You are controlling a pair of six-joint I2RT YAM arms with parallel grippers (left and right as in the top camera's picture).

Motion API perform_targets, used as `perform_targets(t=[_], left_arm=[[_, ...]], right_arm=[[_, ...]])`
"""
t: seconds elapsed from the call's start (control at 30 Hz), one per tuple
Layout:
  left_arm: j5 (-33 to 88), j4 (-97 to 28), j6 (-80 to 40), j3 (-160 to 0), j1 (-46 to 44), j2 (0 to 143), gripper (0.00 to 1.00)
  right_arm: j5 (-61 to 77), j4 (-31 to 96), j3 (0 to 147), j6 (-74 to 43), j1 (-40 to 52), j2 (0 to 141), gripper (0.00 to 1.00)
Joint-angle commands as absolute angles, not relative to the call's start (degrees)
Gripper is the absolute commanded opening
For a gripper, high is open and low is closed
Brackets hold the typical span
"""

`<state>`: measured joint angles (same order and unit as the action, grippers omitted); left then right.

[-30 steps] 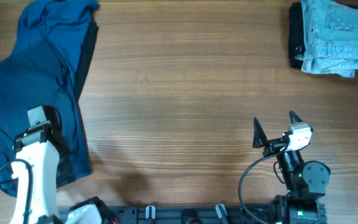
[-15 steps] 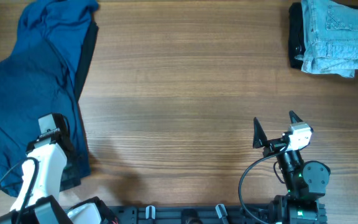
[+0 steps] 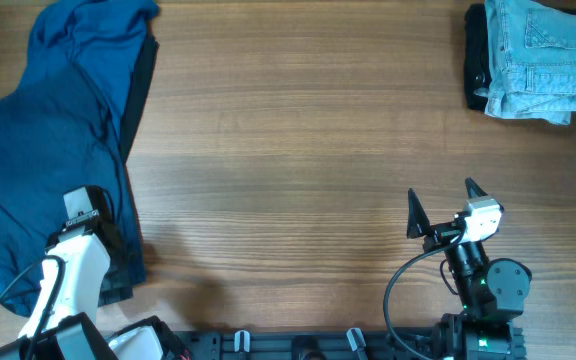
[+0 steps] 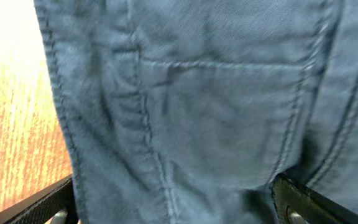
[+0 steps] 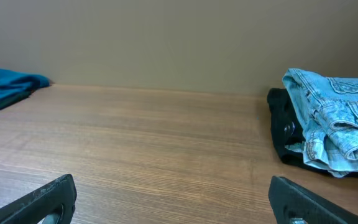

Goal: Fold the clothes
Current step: 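Lower the left gripper onto the dark blue pants and grasp the leg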

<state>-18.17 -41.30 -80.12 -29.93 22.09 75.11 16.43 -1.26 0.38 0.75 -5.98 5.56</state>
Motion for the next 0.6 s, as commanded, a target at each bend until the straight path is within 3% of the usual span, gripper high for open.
perform_targets(t=[0.0, 0.37, 0.57], left_arm=[[-17.85, -42.98, -79.26, -29.12, 22.31, 75.55, 0.96], [-19.97, -41.06, -79.31, -26.7, 22.31, 75.55, 0.98], [-19.16, -39.31, -80.14, -25.06, 22.31, 75.55, 0.83]], right_arm=[[16.1, -1.34, 0.3, 1.34, -5.85, 5.32, 1.0], [16.12, -1.34, 0.3, 1.34, -5.85, 5.32, 1.0], [16.12, -1.34, 0.3, 1.34, -5.85, 5.32, 1.0]])
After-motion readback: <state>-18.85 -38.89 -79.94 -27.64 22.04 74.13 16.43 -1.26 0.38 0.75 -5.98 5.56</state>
